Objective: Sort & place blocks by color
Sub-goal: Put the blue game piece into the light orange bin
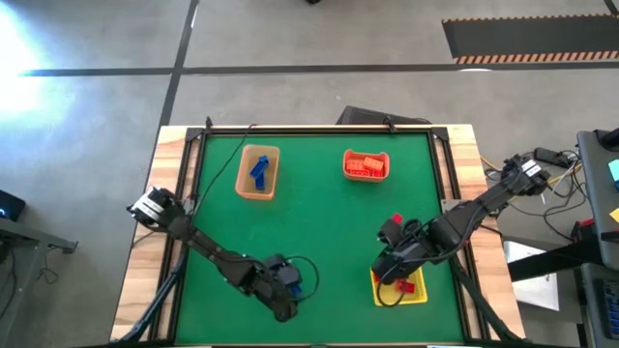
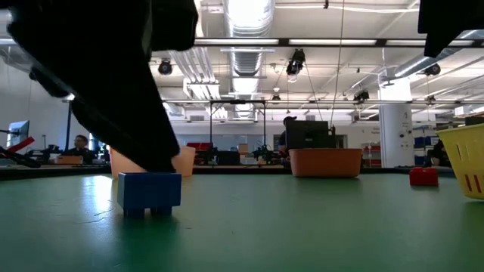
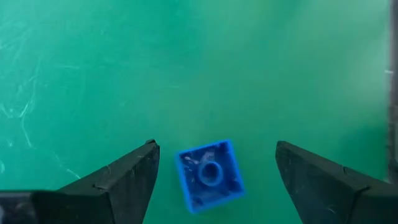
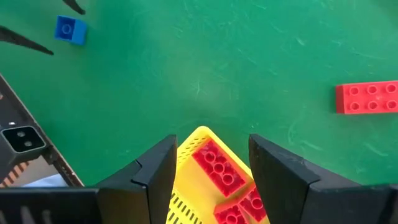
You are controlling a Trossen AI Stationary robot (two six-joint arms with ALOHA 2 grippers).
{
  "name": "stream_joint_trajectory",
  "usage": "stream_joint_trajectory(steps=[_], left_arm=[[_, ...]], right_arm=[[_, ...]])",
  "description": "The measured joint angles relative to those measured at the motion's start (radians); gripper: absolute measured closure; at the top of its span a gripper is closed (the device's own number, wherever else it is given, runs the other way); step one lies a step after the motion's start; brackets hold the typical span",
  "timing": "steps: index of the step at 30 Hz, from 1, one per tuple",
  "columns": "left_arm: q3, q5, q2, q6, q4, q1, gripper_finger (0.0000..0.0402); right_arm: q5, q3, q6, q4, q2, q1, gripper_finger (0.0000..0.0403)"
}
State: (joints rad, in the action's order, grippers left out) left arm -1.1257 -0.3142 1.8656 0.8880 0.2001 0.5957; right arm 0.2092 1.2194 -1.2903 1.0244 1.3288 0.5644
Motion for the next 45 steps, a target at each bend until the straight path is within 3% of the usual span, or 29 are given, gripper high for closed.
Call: stream_joint_trajectory(steps=[8,16,21,30,38,45], left_arm=[[0.006,-0.037,0.021,0.144,0.115,0.001,0.0098],[0.015,-0.032,0.016,0.07,0.071,0.005,0.0108],[0.024,-0.038,0.016,0.035,0.062,0.005,0.015],[0.029,-0.043,0.016,0.029,0.063,0.004,0.0273],[0.03,-0.024,-0.067,0.014,0.142,-0.033,0.0276],[0.073,-0.035,-0.223,-0.15,0.288,-0.175,0.0276]], right_arm=[[-0.007,0.0,0.001,-0.012,0.023,0.0,0.0218],[-0.007,0.0,0.007,-0.013,0.023,0.0,0.0218],[-0.007,0.0,0.008,-0.012,0.023,0.0,0.0218],[0.001,0.0,0.008,-0.012,0.023,0.0,0.0218],[0.005,0.0,0.022,-0.012,0.023,-0.014,0.0218],[0.029,0.0,0.066,-0.012,0.023,-0.072,0.0218]])
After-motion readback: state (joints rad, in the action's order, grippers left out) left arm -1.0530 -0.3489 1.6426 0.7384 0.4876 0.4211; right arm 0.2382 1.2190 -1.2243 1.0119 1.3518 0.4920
